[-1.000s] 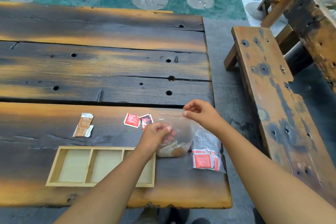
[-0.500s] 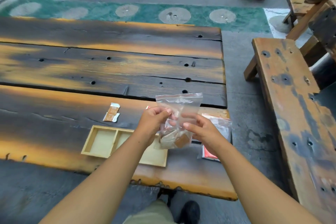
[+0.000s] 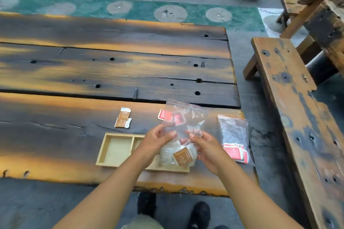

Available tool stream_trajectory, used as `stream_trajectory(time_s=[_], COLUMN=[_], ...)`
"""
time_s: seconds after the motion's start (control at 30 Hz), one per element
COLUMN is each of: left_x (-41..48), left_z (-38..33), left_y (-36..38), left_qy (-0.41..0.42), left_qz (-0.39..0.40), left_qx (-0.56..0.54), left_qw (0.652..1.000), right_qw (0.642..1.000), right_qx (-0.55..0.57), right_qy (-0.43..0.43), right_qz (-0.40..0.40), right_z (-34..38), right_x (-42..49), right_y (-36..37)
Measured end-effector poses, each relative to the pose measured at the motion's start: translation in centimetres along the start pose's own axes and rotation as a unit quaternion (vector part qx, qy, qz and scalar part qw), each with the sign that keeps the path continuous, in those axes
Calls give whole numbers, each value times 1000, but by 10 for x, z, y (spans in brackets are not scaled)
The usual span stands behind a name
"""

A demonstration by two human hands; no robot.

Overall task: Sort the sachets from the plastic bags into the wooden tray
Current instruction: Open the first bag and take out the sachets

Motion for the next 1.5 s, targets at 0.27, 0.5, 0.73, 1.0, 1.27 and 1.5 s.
stream_trajectory(time_s=[0.27,0.5,0.73,1.0,1.27,1.5], left_x=[7,4,7,17,14,-34], left_z=[16,16,12,5,19,-5], left_y=[-81,-126,-132,-125,-124,-105], left_qy=[-4,-18,-15,5,3,105], left_qz=[27,13,45,91,31,-191], left_qx=[120,156,229,243,290,178], left_qw=[992,987,972,966,957,960], right_qw=[998,987,911,806,894,957], right_qx=[-35,-132,-379,-575,-441,-285], right_qy=[30,21,-139,-114,-41,3], right_qz=[-39,-90,-87,80,74,62], right_z=[-28,-20,30,49,29,9], right_x=[8,20,48,43,20,12], right_y=[67,93,95,108,119,129])
Point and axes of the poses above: each hand's wrist, its own x-axis towards the middle knuckle, its own y-axis out of the palm, z = x × y, the point moved 2 cm from there along x, towards the middle knuckle, and after that the axes turned 13 degrees about -y, right-handed, at the moved point
